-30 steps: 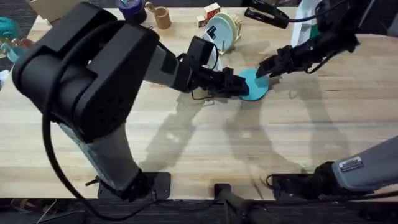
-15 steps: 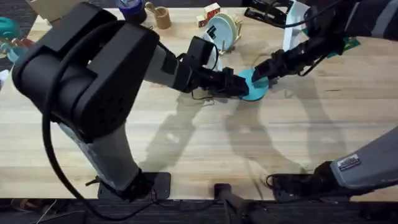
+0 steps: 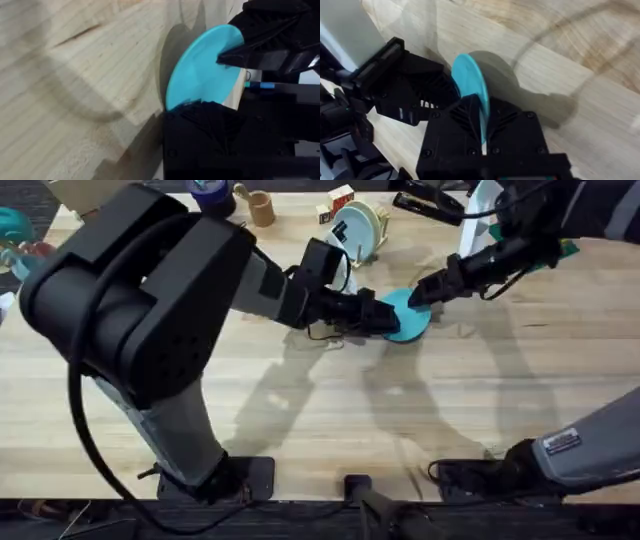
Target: Pick up the plates from the table one by one and place each into a slot on the dish rack.
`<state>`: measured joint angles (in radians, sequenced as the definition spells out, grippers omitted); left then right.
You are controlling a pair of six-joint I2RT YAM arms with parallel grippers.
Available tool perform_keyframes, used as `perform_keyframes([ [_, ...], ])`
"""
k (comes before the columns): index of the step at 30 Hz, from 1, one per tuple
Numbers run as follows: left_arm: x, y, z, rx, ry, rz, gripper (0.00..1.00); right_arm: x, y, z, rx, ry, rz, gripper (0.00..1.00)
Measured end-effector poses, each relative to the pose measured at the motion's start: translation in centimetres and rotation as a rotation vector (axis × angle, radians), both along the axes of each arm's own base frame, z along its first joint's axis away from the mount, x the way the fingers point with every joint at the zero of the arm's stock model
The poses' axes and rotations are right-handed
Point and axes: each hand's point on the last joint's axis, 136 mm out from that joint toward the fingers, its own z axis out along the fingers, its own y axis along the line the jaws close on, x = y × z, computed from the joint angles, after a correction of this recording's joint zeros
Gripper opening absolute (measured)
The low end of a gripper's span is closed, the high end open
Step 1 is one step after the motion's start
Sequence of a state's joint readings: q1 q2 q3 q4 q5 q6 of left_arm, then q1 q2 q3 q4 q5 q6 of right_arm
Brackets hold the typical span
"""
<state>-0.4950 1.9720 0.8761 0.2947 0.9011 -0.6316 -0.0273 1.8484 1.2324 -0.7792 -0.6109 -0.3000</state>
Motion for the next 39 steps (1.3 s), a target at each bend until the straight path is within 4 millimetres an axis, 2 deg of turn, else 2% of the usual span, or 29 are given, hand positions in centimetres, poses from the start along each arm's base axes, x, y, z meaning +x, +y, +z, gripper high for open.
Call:
perform_keyframes([
  [13, 0.0, 0.0, 0.0, 0.0, -0.004, 0.0, 0.04, -0.2, 0.0, 0.2, 0.004, -0.012, 0.031, 0.028],
  [21, 0.2, 0.4, 0.6, 0.047, -0.041, 0.026, 0.04, -0.8, 0.2, 1.4, 0.003, 0.019, 0.065, 0.031],
  [28, 0.7, 2.5, 2.1, 0.175, -0.102, 0.103, 0.04, -0.4, 0.3, 4.0, -0.018, 0.015, 0.102, 0.031],
  [39, -1.4, 7.2, 7.9, 0.361, -0.252, 0.159, 0.039, 0.9, 0.1, 9.8, -0.038, -0.061, 0.151, 0.031],
])
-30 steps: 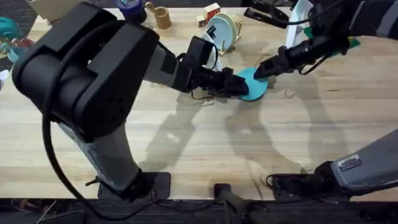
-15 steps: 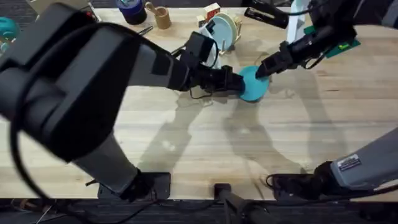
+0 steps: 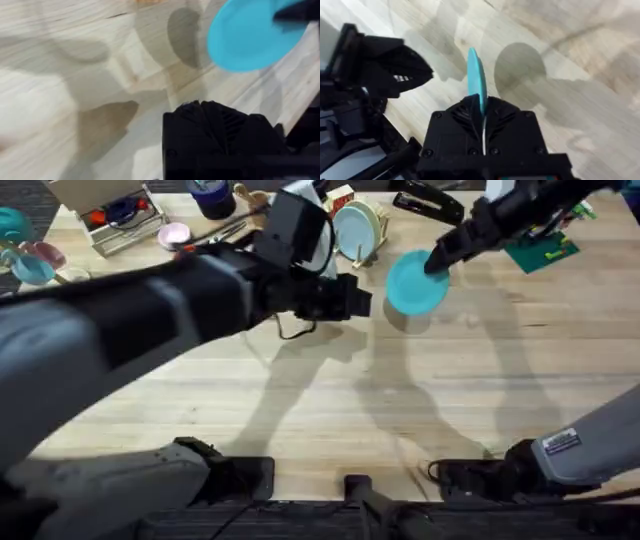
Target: Pick up the plates from the table one by one and place each into a slot on the dish rack.
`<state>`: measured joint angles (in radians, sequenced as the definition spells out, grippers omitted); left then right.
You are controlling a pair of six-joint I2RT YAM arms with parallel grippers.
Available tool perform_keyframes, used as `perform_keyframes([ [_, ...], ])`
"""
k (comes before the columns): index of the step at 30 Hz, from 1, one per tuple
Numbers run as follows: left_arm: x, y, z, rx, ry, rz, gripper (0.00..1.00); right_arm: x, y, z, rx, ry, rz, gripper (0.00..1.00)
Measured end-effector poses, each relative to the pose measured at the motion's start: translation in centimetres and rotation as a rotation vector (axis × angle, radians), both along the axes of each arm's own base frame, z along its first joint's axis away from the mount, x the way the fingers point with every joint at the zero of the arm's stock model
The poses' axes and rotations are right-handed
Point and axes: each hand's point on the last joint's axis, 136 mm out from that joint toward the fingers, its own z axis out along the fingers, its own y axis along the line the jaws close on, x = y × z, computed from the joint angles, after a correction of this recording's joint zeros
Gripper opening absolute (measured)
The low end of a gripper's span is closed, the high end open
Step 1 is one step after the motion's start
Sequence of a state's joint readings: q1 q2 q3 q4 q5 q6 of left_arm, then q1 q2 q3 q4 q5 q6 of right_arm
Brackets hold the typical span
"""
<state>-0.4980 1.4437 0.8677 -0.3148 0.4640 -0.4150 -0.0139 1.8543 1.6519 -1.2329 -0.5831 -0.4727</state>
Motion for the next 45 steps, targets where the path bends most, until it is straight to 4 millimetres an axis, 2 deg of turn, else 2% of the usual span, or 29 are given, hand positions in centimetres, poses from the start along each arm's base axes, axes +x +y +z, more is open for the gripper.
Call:
perform_keyframes([
  [11, -3.2, 5.6, 5.0, 0.184, -0.192, 0.021, 0.038, 2.4, -1.3, 5.4, -0.093, -0.165, 0.013, 0.031],
  [16, -4.9, 8.3, 5.9, 0.295, -0.245, 0.016, 0.039, 3.7, -2.2, 7.8, -0.163, -0.258, 0.01, 0.031],
  [22, -5.1, 10.9, 8.1, 0.425, -0.341, 0.025, 0.039, 4.6, -1.8, 9.4, -0.236, -0.353, 0.058, 0.03],
  [23, -5.0, 11.1, 8.6, 0.436, -0.359, 0.024, 0.063, 4.8, -1.6, 9.6, -0.245, -0.368, 0.065, 0.03],
  [24, -4.8, 11.3, 9.0, 0.445, -0.378, 0.023, 0.137, 4.9, -1.4, 9.8, -0.255, -0.382, 0.073, 0.03],
  [25, -4.7, 11.4, 9.4, 0.449, -0.394, 0.026, 0.324, 5.1, -1.2, 10.0, -0.264, -0.396, 0.079, 0.03],
  [29, -4.6, 11.7, 9.6, 0.471, -0.414, 0.027, 0.928, 5.8, -0.5, 10.7, -0.297, -0.449, 0.098, 0.03],
  [30, -4.6, 11.7, 9.6, 0.474, -0.414, 0.025, 0.977, 5.8, -0.3, 10.8, -0.307, -0.458, 0.103, 0.03],
  [39, -4.4, 11.8, 9.7, 0.48, -0.425, 0.024, 0.994, 6.6, 0.0, 12.0, -0.396, -0.527, 0.112, 0.03],
  [45, -4.3, 11.7, 9.8, 0.479, -0.434, 0.024, 0.995, 8.2, -0.2, 13.5, -0.414, -0.612, 0.085, 0.03],
])
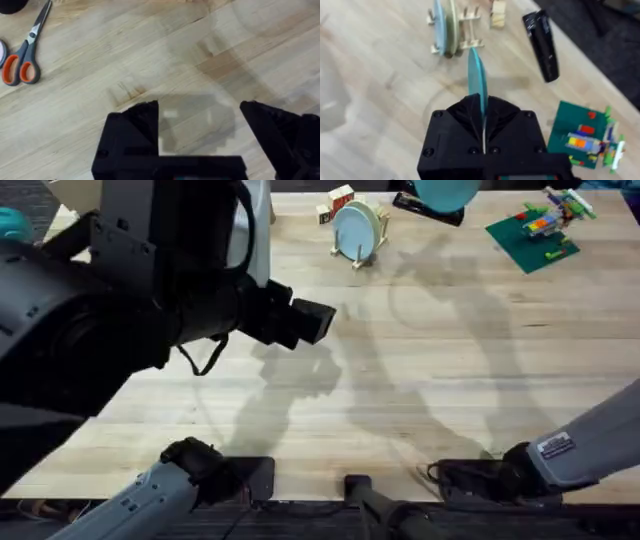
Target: Pick up the plates from the table one by one and place each into a slot on the dish rack.
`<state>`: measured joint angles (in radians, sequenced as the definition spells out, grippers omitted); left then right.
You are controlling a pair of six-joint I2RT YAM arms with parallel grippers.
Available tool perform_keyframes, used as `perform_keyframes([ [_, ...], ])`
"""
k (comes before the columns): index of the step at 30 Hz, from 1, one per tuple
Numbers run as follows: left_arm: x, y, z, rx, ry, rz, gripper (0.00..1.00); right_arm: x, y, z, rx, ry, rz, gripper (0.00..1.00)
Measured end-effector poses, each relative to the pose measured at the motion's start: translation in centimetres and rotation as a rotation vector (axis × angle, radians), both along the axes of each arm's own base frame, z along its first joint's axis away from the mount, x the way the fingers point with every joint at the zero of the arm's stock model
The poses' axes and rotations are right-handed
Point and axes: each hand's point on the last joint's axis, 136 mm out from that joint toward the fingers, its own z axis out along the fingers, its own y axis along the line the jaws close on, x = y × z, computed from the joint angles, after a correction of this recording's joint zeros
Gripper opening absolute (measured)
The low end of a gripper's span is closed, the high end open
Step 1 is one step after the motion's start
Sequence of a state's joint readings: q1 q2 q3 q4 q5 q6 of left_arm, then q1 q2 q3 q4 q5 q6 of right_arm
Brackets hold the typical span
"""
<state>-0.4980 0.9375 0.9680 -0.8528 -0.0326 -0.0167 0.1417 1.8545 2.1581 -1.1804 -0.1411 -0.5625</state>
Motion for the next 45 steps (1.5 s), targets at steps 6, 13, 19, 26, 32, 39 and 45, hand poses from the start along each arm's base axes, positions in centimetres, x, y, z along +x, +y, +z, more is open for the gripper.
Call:
perform_keyframes([
  [6, 0.0, 0.1, 0.0, 0.003, -0.002, 0.001, 0.994, 1.8, 1.7, 1.6, 0.011, -0.108, 0.027, 0.03],
  [13, 0.1, 0.1, 0.0, 0.007, -0.004, 0.004, 0.994, 2.9, 4.9, 3.6, 0.042, -0.218, 0.083, 0.029],
  [19, 0.1, 0.1, 0.0, 0.007, -0.004, 0.005, 0.994, 3.5, 6.5, 2.7, 0.049, -0.209, 0.106, 0.029],
  [26, 0.1, 0.1, 0.0, 0.007, -0.004, 0.005, 0.994, 5.0, 8.1, -1.5, 0.066, -0.123, 0.117, 0.029],
  [32, 0.1, 0.1, 0.0, 0.007, -0.004, 0.005, 0.993, 5.1, 8.3, -1.9, 0.07, -0.111, 0.115, 0.029],
  [39, 0.1, 0.1, 0.0, 0.007, -0.004, 0.005, 0.993, 5.1, 8.4, -1.9, 0.075, -0.111, 0.111, 0.029],
  [45, 0.1, 0.1, 0.0, 0.007, -0.004, 0.005, 0.994, 5.3, 8.5, -1.7, 0.079, -0.123, 0.112, 0.029],
])
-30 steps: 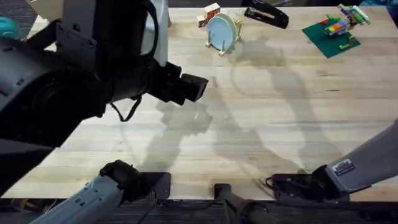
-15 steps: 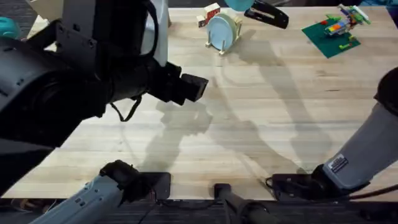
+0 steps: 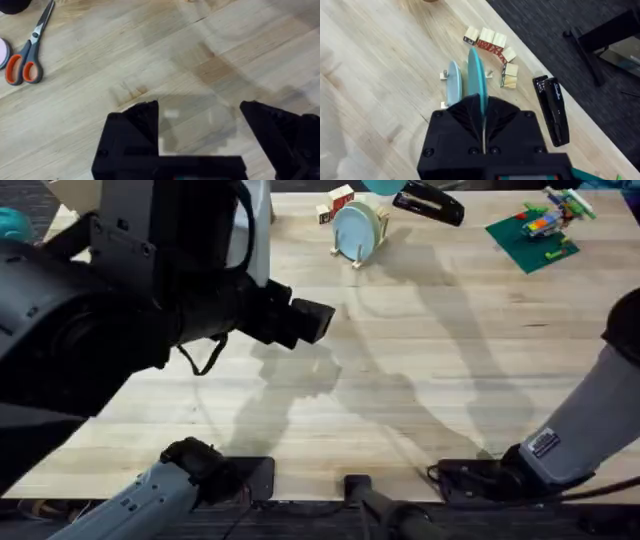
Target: Pick up the plates from the table one by one and place each into a slot on the dish rack.
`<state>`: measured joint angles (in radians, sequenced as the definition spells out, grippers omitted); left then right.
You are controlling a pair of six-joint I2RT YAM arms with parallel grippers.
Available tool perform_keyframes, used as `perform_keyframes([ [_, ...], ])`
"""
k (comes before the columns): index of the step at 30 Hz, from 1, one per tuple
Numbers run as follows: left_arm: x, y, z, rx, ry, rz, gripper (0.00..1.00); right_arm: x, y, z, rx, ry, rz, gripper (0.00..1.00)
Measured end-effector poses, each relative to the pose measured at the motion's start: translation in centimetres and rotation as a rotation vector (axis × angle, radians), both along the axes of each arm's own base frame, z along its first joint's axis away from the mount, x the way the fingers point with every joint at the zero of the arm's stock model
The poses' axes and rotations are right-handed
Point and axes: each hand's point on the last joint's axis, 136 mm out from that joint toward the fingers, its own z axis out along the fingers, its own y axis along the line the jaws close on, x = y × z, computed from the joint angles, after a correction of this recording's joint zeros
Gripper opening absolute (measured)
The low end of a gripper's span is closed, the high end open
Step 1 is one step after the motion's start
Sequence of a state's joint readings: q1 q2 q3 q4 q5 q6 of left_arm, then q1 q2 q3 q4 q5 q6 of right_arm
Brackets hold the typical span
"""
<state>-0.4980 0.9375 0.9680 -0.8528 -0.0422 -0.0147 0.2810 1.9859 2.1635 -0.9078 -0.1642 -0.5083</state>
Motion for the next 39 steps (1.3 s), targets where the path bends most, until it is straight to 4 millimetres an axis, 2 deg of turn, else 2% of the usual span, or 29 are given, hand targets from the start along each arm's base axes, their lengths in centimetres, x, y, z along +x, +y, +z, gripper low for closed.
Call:
perform_keyframes([
  [24, 0.0, 0.0, 0.0, 0.0, 0.0, 0.0, 0.993, 1.5, -1.5, -0.7, -0.011, -0.009, -0.042, 0.029],
  [39, 0.0, 0.0, 0.0, 0.0, 0.0, 0.0, 0.994, 2.8, -1.2, -5.4, -0.031, 0.075, -0.045, 0.029],
])
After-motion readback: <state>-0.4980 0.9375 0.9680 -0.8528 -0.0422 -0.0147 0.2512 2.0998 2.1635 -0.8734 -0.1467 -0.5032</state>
